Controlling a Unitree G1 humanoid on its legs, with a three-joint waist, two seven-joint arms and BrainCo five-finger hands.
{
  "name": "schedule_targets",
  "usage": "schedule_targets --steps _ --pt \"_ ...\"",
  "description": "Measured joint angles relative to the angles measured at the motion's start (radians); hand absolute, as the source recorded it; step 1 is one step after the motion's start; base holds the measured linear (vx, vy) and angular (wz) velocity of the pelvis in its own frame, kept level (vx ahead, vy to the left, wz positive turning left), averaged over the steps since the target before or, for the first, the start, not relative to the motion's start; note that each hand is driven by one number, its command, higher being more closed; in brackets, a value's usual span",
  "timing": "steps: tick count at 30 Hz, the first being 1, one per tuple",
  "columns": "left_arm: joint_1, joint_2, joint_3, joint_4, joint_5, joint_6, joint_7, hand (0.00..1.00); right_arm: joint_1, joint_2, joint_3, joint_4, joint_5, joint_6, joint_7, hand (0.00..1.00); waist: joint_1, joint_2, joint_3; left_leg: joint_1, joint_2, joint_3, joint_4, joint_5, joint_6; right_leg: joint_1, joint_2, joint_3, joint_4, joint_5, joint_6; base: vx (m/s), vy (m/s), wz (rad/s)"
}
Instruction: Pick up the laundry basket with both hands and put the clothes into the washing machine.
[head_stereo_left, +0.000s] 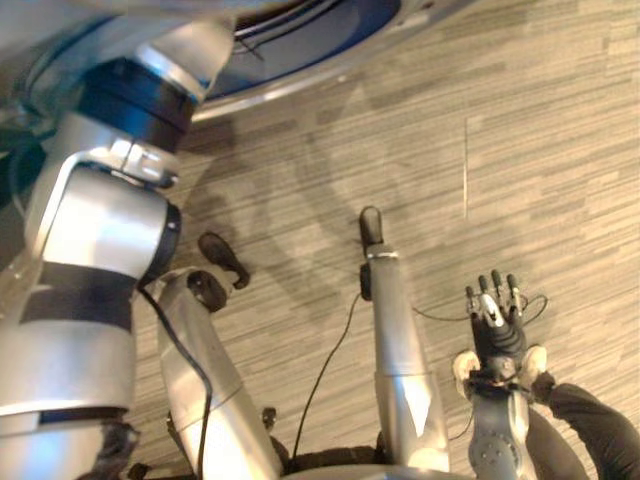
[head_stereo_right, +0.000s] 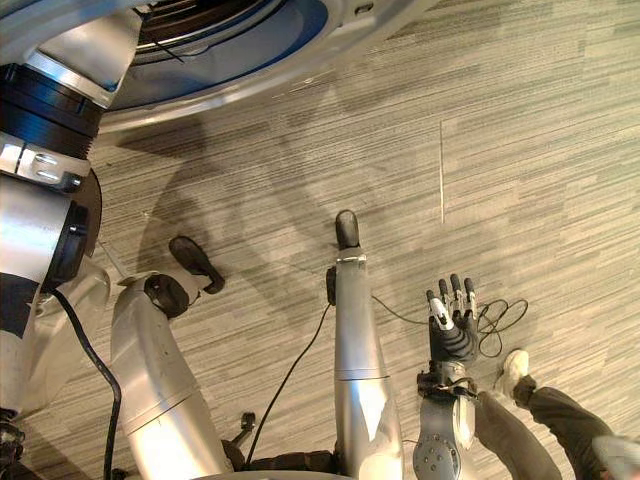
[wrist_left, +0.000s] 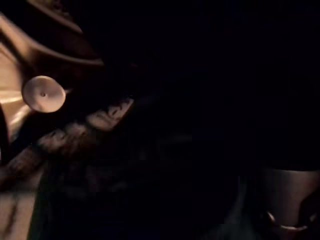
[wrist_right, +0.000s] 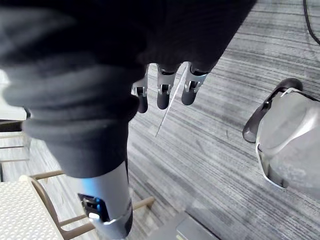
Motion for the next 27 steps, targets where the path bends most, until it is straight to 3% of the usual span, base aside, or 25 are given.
schedule_targets --steps 3,13,23,27 --pt "0.001 0.004 0.140 0.085 -0.012 0.027 -0.003 0.00 0.033 0.000 0.004 -0.013 0.000 0.000 0.001 0.00 -0.017 0.000 0.000 -0.006 0.005 -0.001 0.000 0.000 0.000 -0.006 0.005 0.000 -0.002 0.004 0.000 -0.01 0.056 -0.06" --pt "0.112 0.088 0.324 0.212 -0.058 0.083 -0.070 0.00 0.087 0.000 0.085 -0.057 -0.004 0.012 0.011 0.00 -0.018 0.000 0.000 -0.018 0.037 -0.005 0.004 0.000 -0.001 -0.013 0.033 -0.001 -0.013 0.013 -0.002 0.01 0.057 -0.09" --pt "0.132 0.076 0.379 0.173 -0.124 0.077 -0.082 0.00 0.087 0.001 0.114 -0.057 -0.021 0.018 0.018 0.00 -0.018 0.000 0.000 -0.018 0.026 -0.014 -0.002 0.005 -0.002 -0.011 0.030 -0.006 -0.008 0.016 -0.003 0.00 0.071 0.02" --pt "0.227 0.020 0.451 0.098 -0.140 0.049 -0.049 0.00 0.087 0.001 0.116 -0.056 -0.021 0.017 0.017 0.00 -0.017 0.000 0.000 0.006 0.013 -0.020 -0.013 0.017 0.000 0.004 0.013 -0.026 0.017 0.011 -0.010 0.00 0.047 0.20"
